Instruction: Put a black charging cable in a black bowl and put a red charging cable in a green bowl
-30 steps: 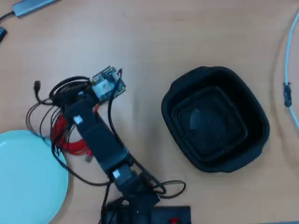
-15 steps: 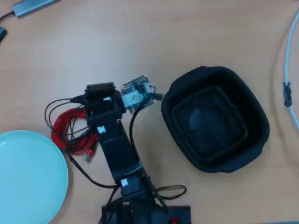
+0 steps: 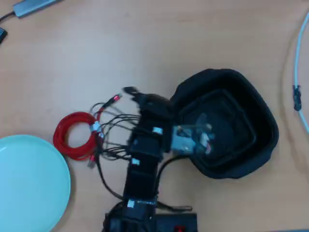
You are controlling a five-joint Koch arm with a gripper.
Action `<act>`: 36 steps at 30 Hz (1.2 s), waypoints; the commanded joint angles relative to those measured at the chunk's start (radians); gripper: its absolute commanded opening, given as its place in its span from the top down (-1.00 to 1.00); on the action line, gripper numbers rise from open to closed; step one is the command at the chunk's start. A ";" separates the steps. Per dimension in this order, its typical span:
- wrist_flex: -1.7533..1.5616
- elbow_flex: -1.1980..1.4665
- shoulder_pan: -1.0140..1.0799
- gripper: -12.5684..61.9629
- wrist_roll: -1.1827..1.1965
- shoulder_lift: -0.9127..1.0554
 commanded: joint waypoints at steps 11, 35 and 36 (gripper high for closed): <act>0.017 0.080 0.351 0.83 -0.037 0.031; 0.002 0.130 0.428 0.82 -0.075 -0.448; 0.002 0.130 0.419 0.82 -0.075 -0.471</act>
